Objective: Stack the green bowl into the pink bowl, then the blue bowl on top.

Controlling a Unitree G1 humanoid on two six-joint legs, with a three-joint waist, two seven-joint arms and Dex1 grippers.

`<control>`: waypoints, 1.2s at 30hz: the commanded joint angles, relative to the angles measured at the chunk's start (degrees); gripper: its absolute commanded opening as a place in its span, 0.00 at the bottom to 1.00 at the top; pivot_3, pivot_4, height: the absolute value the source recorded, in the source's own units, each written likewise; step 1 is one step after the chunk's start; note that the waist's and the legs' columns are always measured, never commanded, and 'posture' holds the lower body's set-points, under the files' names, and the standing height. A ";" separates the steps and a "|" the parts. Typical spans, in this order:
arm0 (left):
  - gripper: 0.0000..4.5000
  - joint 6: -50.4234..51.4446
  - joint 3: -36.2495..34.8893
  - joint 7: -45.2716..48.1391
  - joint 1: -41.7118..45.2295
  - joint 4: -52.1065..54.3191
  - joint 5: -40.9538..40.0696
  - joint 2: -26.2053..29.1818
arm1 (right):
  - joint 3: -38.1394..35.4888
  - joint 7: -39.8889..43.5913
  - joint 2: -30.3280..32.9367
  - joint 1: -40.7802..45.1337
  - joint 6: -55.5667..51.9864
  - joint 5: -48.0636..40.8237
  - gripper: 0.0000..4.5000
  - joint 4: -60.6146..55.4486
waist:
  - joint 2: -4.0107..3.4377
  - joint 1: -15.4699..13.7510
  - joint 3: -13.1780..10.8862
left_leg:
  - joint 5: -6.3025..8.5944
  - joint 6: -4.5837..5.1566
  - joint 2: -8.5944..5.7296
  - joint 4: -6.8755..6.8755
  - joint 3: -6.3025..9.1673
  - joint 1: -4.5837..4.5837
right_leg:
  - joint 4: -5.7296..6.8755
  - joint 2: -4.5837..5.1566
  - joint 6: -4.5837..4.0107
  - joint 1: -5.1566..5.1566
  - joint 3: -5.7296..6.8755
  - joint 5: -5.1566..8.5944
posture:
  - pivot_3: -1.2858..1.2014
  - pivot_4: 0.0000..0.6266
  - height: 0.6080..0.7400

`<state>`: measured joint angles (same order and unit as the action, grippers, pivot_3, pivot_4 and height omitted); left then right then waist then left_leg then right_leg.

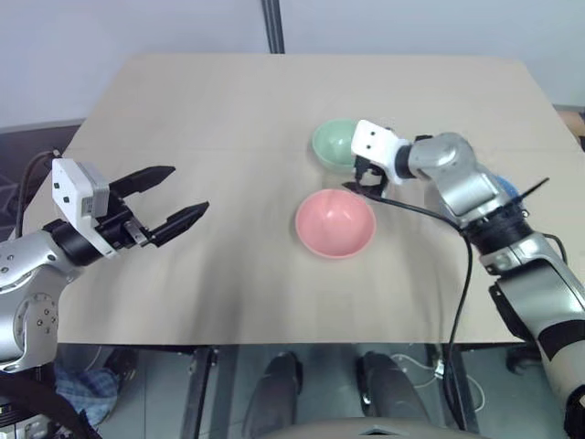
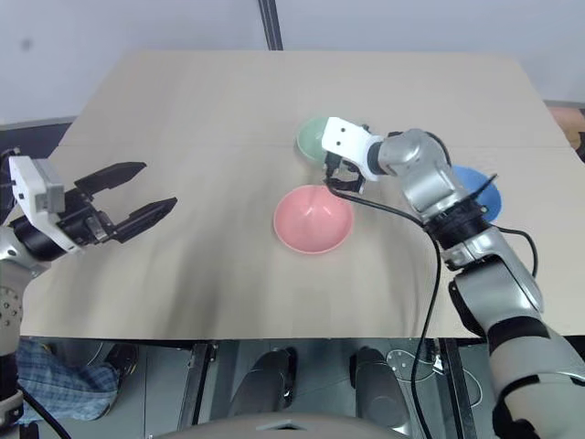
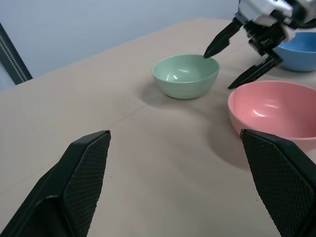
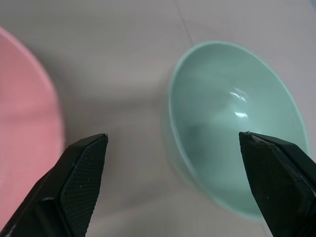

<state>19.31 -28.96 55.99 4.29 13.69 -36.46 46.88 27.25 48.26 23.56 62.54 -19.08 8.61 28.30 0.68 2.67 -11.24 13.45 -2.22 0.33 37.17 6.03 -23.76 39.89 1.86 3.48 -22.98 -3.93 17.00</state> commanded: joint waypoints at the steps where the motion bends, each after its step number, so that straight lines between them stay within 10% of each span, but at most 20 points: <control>1: 0.99 -1.01 -1.38 -0.10 0.08 2.38 -1.21 0.07 | 0.92 -1.11 -2.17 4.26 2.60 3.84 1.00 5.28 | 0.00 -0.05 0.00 | -0.04 -0.07 -0.01 0.00 0.00 -0.03 | 0.00 0.01 0.00 -0.04 0.00 0.00 | 0.52 0.24 1.00; 5: 0.99 -0.80 -1.50 -0.14 -0.43 3.19 -1.56 0.01 | 1.38 -2.12 -5.15 6.61 3.78 6.51 1.00 10.69 | 0.00 0.03 0.00 | -0.06 -0.11 -0.02 -0.05 -0.03 -0.07 | -0.01 0.01 0.00 -0.10 -0.01 0.00 | 0.52 0.24 1.00; 15: 1.00 -0.47 -1.14 -0.65 0.22 3.25 -2.39 -0.13 | -0.14 -1.29 -7.39 7.85 6.96 8.24 0.01 14.24 | 0.00 0.81 0.00 | -0.05 -0.09 -0.01 -0.05 -0.02 -0.07 | 0.02 0.00 0.00 -0.10 -0.02 0.00 | 0.52 0.24 1.00; 24: 1.00 -0.11 0.72 -0.34 0.49 3.46 -2.25 0.22 | -1.27 8.67 -1.33 2.11 8.49 5.56 0.01 -7.06 | -0.02 1.28 -0.01 | -0.02 -0.04 -0.01 -0.06 -0.02 -0.07 | 0.01 0.00 0.00 -0.12 -0.03 0.00 | 0.52 0.24 1.00; 36: 1.00 0.61 4.07 1.07 4.41 0.74 -2.56 0.26 | -3.18 20.73 7.18 -8.25 -14.98 -4.60 0.01 -48.92 | 0.00 1.05 0.00 | 0.03 0.05 0.00 0.01 0.09 -0.06 | 0.11 0.01 0.01 -0.09 0.06 0.00 | 0.52 0.24 1.00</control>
<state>20.13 -24.49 56.55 7.96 14.36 -38.48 46.65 25.22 68.37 29.60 54.23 -31.60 5.39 -16.09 0.68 3.72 -11.24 13.48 -2.17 0.31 37.21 6.11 -23.83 39.98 1.88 3.49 -23.05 -3.88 17.00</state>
